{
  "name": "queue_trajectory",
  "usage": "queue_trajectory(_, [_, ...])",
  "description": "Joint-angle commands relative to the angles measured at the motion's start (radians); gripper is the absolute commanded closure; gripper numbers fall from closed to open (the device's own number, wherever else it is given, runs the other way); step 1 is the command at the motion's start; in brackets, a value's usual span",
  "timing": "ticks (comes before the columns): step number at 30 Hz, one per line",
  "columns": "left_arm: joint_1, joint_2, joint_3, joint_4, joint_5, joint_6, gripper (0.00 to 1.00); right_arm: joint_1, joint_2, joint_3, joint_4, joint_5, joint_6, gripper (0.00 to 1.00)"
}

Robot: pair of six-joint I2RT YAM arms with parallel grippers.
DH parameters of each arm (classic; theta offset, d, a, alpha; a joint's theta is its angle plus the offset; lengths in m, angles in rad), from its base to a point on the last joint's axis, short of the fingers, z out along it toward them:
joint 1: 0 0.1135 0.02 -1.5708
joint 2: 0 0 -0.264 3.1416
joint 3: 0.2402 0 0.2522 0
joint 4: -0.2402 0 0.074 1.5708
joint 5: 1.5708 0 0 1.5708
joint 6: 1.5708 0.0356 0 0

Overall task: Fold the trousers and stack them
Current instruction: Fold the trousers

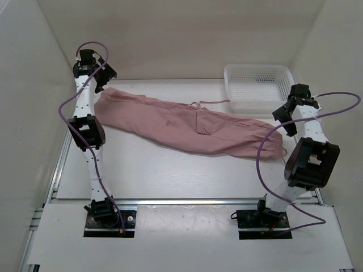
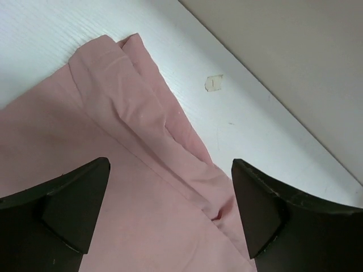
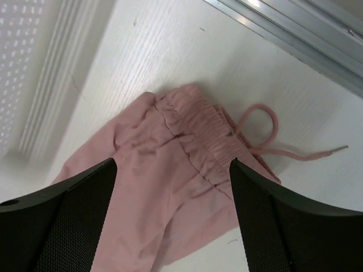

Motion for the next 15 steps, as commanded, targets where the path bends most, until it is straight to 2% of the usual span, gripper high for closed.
queue_trajectory(1, [0.017, -0.181, -0.073, 0.044, 0.03, 0.061, 0.0, 0.001, -0.118, -0.041, 0.004, -0.008, -0.015, 0.15])
queue_trajectory(3, [0.044, -0.274, -0.151, 0.044, 0.062, 0.082, 0.0, 0.001, -0.16, -0.106, 0.004, -0.026, -0.026, 0.15])
queue_trajectory(4, [0.076, -0.307, -0.247, 0.035, 0.072, 0.098, 0.05, 0.001, -0.199, -0.132, 0.004, -0.049, -0.037, 0.15])
queue_trajectory(7, [0.119, -0.411, -0.387, 0.006, 0.015, 0.119, 0.38, 0.001, -0.272, -0.256, 0.004, -0.162, -0.046, 0.12])
queue_trajectory(8, [0.129, -0.427, -0.467, -0.009, 0.001, 0.131, 0.55, 0.001, -0.286, -0.29, 0.004, -0.191, -0.046, 0.09])
queue_trajectory(9, [0.138, -0.436, -0.505, -0.019, 0.001, 0.132, 0.55, 0.001, -0.315, -0.358, 0.004, -0.237, -0.046, 0.06])
queue_trajectory(10, [0.138, -0.436, -0.538, -0.046, 0.001, 0.145, 0.5, 0.001, -0.332, -0.392, 0.004, -0.254, -0.035, 0.06])
queue_trajectory(11, [0.149, -0.436, -0.582, -0.069, 0.01, 0.145, 0.39, 0.001, -0.347, -0.425, 0.004, -0.268, -0.035, 0.05])
queue_trajectory(12, [0.149, -0.404, -0.602, -0.094, 0.024, 0.156, 0.21, 0.001, -0.362, -0.455, 0.004, -0.281, -0.025, 0.05])
queue_trajectory(15, [0.124, -0.338, -0.665, -0.103, 0.067, 0.165, 0.08, 0.001, -0.43, -0.537, 0.004, -0.314, -0.012, 0.05])
